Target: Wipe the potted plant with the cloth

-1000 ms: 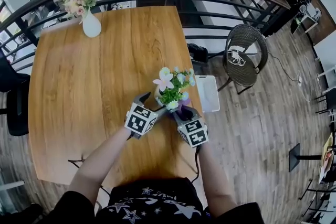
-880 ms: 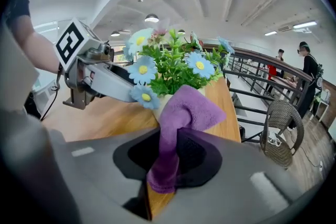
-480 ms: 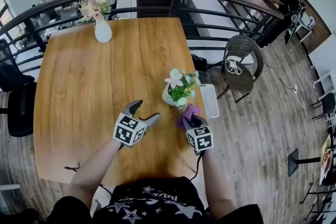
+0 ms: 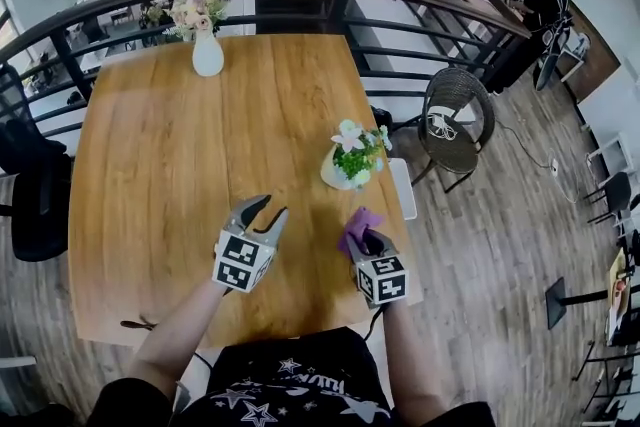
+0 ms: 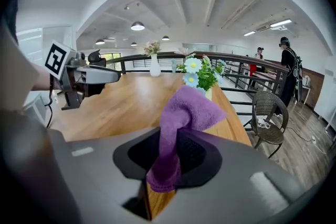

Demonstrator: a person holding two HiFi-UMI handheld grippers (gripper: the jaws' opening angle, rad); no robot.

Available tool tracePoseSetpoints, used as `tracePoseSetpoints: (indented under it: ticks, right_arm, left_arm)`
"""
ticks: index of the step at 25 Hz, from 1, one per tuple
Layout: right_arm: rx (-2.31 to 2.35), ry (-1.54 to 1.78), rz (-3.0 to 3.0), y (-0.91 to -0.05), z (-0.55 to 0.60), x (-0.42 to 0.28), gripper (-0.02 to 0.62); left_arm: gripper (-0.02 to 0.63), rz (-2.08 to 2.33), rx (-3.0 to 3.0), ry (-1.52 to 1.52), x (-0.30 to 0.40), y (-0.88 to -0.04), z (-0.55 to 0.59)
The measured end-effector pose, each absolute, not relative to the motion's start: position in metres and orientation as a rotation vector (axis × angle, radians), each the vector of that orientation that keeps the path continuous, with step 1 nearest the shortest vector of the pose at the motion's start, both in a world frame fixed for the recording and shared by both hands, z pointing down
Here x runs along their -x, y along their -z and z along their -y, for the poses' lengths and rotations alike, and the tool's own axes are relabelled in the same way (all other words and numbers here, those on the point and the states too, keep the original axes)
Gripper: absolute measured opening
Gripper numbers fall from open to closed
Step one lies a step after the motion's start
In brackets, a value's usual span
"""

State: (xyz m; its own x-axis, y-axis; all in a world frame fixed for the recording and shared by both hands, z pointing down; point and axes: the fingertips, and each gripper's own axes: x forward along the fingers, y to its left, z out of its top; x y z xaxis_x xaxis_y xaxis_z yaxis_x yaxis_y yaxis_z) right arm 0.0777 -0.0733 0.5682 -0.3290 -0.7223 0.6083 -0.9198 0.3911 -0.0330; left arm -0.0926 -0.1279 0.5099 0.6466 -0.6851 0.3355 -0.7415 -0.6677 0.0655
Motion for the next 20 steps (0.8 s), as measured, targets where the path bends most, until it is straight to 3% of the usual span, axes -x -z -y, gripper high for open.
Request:
tracePoseSetpoints:
  ticks: [7,20]
  right_arm:
    - [-1.390,-0.425,2.211,-0.551,0.074,-0.060,0.083]
    - [-1.281,-0.365,2.387,-0.522,0.040,-0.046,0.081]
  left_arm:
    - [0.012,1.228,-2.618,-0.332,0.113,-0.508,0.100]
    - [0.002,1.426,-2.542,-0.327,0.117,-0.494,0.045]
